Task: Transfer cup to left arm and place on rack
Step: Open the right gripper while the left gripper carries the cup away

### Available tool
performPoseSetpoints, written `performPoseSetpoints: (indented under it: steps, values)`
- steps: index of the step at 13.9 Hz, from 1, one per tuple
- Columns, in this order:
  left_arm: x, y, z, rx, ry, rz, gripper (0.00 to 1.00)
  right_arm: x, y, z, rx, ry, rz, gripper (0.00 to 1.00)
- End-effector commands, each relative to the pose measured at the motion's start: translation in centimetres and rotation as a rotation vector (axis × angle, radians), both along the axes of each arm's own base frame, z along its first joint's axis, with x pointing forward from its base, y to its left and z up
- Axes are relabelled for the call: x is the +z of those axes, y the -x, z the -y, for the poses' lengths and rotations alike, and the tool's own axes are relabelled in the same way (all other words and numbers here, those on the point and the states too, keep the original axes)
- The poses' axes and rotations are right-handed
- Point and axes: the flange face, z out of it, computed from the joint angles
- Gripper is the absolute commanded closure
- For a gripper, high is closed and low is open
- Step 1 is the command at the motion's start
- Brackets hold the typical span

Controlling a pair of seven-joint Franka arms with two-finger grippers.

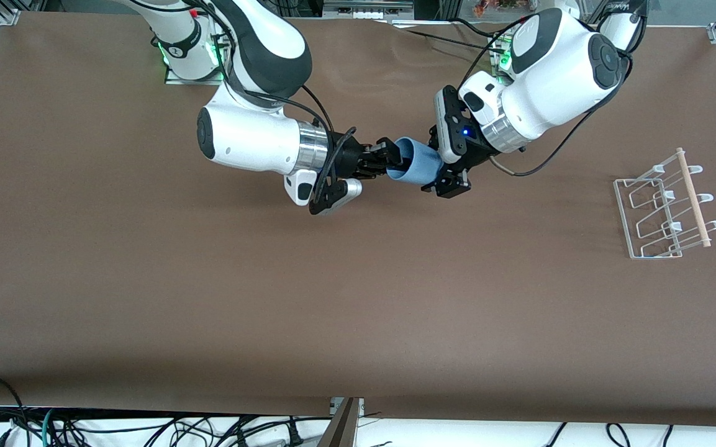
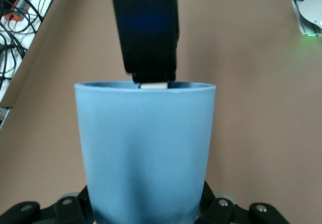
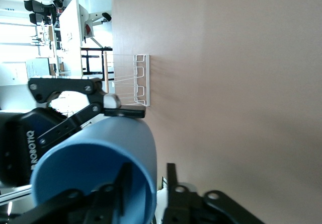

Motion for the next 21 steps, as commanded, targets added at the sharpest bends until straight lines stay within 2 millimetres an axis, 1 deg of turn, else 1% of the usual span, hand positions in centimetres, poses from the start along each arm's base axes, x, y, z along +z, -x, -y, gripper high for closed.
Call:
performPoseSetpoints:
  steps: [1, 2, 3, 4, 5, 6, 7, 8, 9, 10, 12, 13, 14, 15, 16, 17, 18, 19, 20, 21]
  values:
    - [0.0, -0.7, -3.3, 0.029, -0.009, -0.052, 1.0, 1.8, 0.3, 0.1, 0.018, -0.025, 0.002, 0.0]
    - [-0.3, -1.1, -4.5, 0.024, -0.027, -0.062, 1.0, 2.6, 0.2, 0.7, 0.033, -0.018, 0.013, 0.0]
    - [-0.4, -1.4, -5.9, 0.019, -0.064, -0.063, 1.0, 2.7, -0.4, 1.8, 0.042, -0.002, 0.012, 0.0]
    - [-0.7, -1.9, -8.0, 0.025, -0.102, -0.088, 1.0, 3.5, -0.8, 3.3, 0.058, 0.022, 0.022, 0.0]
    - [-1.1, -2.5, -11.3, 0.04, -0.156, -0.121, 1.0, 4.2, -1.0, 4.6, 0.088, 0.06, 0.034, 0.0]
    - [-1.2, -3.3, -14.9, 0.062, -0.22, -0.137, 1.0, 5.0, -1.4, 6.6, 0.117, 0.114, 0.045, 0.0]
    - [-1.7, -4.0, -18.4, 0.071, -0.302, -0.159, 1.0, 5.0, -1.8, 8.6, 0.151, 0.175, 0.043, 0.0]
    - [-1.6, -4.4, -21.6, 0.083, -0.393, -0.193, 1.0, 5.3, -2.3, 10.8, 0.167, 0.248, 0.054, 0.0]
    - [-2.2, -4.5, -24.6, 0.126, -0.48, -0.23, 1.0, 6.6, -2.3, 12.6, 0.184, 0.328, 0.095, 0.0]
    - [-2.3, -4.9, -27.6, 0.181, -0.565, -0.234, 1.0, 6.9, -2.4, 14.5, 0.203, 0.419, 0.114, 0.0]
    - [-3.2, -5.4, -32.3, 0.217, -0.752, -0.244, 1.0, 7.6, -2.7, 18.0, 0.222, 0.563, 0.133, 0.0]
    - [-3.5, -5.0, -35.3, 0.27, -0.811, -0.268, 1.0, 8.0, -3.0, 19.7, 0.22, 0.619, 0.148, 0.0]
    - [-4.0, -4.9, -37.7, 0.311, -0.86, -0.29, 1.0, 8.9, -3.2, 21.1, 0.213, 0.676, 0.178, 0.0]
    - [-4.4, -4.6, -38.9, 0.286, -0.965, -0.301, 1.0, 9.3, -3.4, 22.3, 0.21, 0.739, 0.201, 0.0]
    - [-5.0, -4.4, -39.9, 0.246, -1.104, -0.329, 1.0, 9.8, -3.8, 24.1, 0.202, 0.794, 0.218, 0.0]
    - [-6.4, -4.3, -40.3, 0.221, -1.218, -0.363, 1.0, 10.0, -3.8, 25.8, 0.213, 0.824, 0.204, 0.0]
    - [-7.6, -4.3, -40.8, 0.182, -1.316, -0.393, 1.0, 10.0, -4.3, 28.2, 0.227, 0.85, 0.204, 0.0]
    - [-8.9, -3.7, -41.1, 0.133, -1.388, -0.408, 1.0, 10.3, -5.0, 31.2, 0.245, 0.875, 0.225, 0.0]
    - [-10.0, -3.2, -41.2, 0.075, -1.46, -0.407, 1.0, 10.5, -5.3, 33.4, 0.288, 0.884, 0.24, 0.0]
    - [-11.0, -3.0, -40.1, -0.012, -1.543, -0.376, 1.0, 11.2, -5.3, 35.3, 0.297, 0.892, 0.251, 0.0]
